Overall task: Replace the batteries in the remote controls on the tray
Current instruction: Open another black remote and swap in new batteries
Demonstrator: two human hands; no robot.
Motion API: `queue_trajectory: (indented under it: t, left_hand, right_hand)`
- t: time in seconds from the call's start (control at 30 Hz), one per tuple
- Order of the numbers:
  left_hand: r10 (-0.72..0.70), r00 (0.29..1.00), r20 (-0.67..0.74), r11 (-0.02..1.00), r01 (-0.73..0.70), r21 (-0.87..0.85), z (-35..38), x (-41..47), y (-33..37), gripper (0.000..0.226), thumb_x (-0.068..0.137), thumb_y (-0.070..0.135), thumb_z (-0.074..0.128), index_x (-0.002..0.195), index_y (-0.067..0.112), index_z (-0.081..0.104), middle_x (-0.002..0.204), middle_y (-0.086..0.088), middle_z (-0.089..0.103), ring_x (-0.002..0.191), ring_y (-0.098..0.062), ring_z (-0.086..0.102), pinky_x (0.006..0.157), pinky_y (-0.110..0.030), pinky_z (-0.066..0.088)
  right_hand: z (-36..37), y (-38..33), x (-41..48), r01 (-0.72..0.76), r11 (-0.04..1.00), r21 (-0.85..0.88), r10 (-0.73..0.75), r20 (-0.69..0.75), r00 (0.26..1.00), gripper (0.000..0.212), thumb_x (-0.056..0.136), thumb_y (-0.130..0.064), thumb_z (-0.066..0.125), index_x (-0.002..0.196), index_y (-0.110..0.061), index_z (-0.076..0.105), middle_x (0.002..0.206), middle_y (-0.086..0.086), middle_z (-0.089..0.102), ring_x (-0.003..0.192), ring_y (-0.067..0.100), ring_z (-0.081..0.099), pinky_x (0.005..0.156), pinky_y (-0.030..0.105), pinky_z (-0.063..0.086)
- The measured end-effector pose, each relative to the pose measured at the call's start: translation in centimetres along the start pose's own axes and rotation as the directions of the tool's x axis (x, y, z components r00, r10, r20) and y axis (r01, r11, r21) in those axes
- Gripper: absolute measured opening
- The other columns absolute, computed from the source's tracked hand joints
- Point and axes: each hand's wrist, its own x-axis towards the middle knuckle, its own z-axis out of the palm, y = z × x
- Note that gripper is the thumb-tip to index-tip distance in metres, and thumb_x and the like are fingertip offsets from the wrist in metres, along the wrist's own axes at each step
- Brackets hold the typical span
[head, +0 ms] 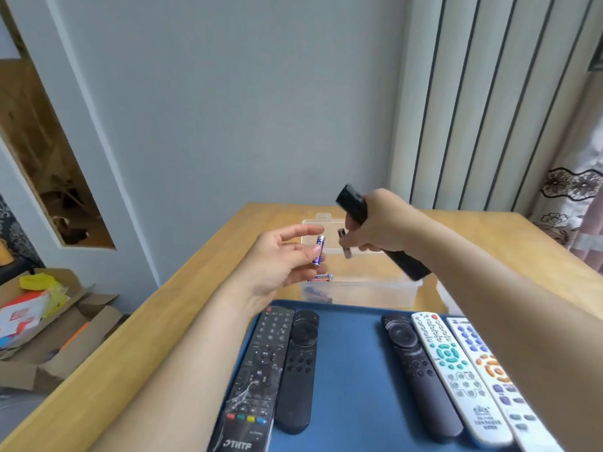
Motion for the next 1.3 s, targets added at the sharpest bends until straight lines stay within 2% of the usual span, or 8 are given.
queue_trajectory:
  t: [0.1, 0.27, 0.43, 0.6, 0.73, 0.97, 1.17, 1.3]
  left_hand:
    - [0.010, 0.999, 0.046, 0.949, 0.005, -0.316, 1.7, -1.9, 0.0, 0.026, 0.089, -0.001, 0.058, 0.112, 0.008, 0.066, 0.084, -0.011, 0.070, 0.070, -0.021, 0.071, 0.060, -0.019, 0.057]
    - [0.100, 0.980, 0.175, 0.914, -0.021, -0.404, 4.8, -6.1, 0.2, 0.042, 0.074, -0.003, 0.063, 0.116, 0.004, 0.062, 0.087, -0.012, 0.070, 0.072, -0.021, 0.070, 0.065, -0.020, 0.058]
    - [0.124, 0.967, 0.221, 0.952, -0.053, -0.301, 6.9, -9.6, -1.2, 0.042, 0.071, -0.004, 0.067, 0.111, 0.008, 0.065, 0.088, -0.010, 0.071, 0.073, -0.022, 0.070, 0.066, -0.020, 0.057]
    - [0.132, 0.956, 0.262, 0.966, -0.065, -0.251, 8.1, -11.4, -2.9, 0.047, 0.068, -0.007, 0.070, 0.113, 0.008, 0.066, 0.095, -0.011, 0.072, 0.079, -0.022, 0.071, 0.068, -0.020, 0.055]
    - [0.109, 0.968, 0.225, 0.977, -0.064, -0.201, 8.8, -11.7, -3.5, 0.045, 0.067, 0.003, 0.070, 0.112, 0.007, 0.066, 0.090, -0.009, 0.073, 0.073, -0.018, 0.071, 0.067, -0.019, 0.054]
    - [0.079, 0.988, 0.132, 0.982, -0.054, -0.182, 9.3, -11.5, -4.4, 0.042, 0.074, 0.022, 0.067, 0.111, 0.005, 0.063, 0.084, -0.008, 0.074, 0.067, -0.014, 0.070, 0.061, -0.017, 0.054]
    - [0.059, 0.987, 0.147, 0.945, -0.008, -0.326, 8.9, -11.4, -4.5, 0.031, 0.083, -0.012, 0.056, 0.108, 0.007, 0.060, 0.084, -0.014, 0.068, 0.068, -0.020, 0.068, 0.062, -0.021, 0.056]
    - [0.039, 0.988, 0.150, 0.958, 0.005, -0.286, 9.5, -11.3, -4.6, 0.015, 0.084, 0.005, 0.061, 0.097, 0.011, 0.060, 0.079, -0.008, 0.063, 0.055, -0.010, 0.045, 0.044, -0.015, 0.031]
  right_hand:
    - [-1.4, -0.6, -4.9, 0.015, 0.848, 0.530, -0.026, 0.015, 1.000, 0.020, 0.076, -0.005, 0.081, 0.076, -0.007, 0.060, 0.064, 0.016, 0.062, 0.049, 0.020, 0.051, 0.048, 0.022, 0.045]
    - [-1.0, 0.4, -11.4, -0.017, 0.652, 0.758, 0.038, -0.009, 0.999, 0.022, 0.077, -0.002, 0.078, 0.082, -0.009, 0.058, 0.076, 0.017, 0.059, 0.064, 0.025, 0.055, 0.052, 0.026, 0.041]
    - [-0.2, 1.8, -16.2, -0.023, 0.578, 0.816, 0.069, -0.021, 0.997, 0.020, 0.077, -0.002, 0.076, 0.078, -0.009, 0.057, 0.065, 0.007, 0.059, 0.056, 0.016, 0.057, 0.046, 0.023, 0.043]
    - [1.1, 3.4, -18.7, -0.061, 0.488, 0.871, 0.105, 0.011, 0.994, 0.016, 0.081, -0.004, 0.073, 0.091, -0.005, 0.061, 0.066, 0.008, 0.062, 0.056, 0.018, 0.057, 0.049, 0.024, 0.045]
    - [2.2, 4.2, -19.9, -0.092, 0.378, 0.921, 0.136, 0.043, 0.990, 0.022, 0.083, -0.007, 0.071, 0.104, -0.002, 0.069, 0.076, 0.010, 0.068, 0.059, 0.017, 0.058, 0.050, 0.022, 0.047]
    - [3.2, 4.3, -20.5, -0.057, 0.294, 0.954, 0.199, -0.002, 0.980, 0.020, 0.083, -0.005, 0.072, 0.102, -0.004, 0.066, 0.070, 0.009, 0.066, 0.052, 0.014, 0.061, 0.049, 0.022, 0.048]
    - [3.5, 4.3, -20.4, -0.020, 0.162, 0.987, 0.274, -0.026, 0.961, 0.014, 0.082, -0.003, 0.072, 0.090, -0.009, 0.061, 0.074, 0.010, 0.068, 0.064, 0.016, 0.068, 0.050, 0.023, 0.047]
    - [3.9, 4.2, -20.4, -0.007, 0.228, 0.974, 0.273, -0.057, 0.960, 0.015, 0.081, -0.004, 0.074, 0.085, -0.010, 0.060, 0.076, 0.012, 0.068, 0.072, 0.022, 0.072, 0.047, 0.022, 0.044]
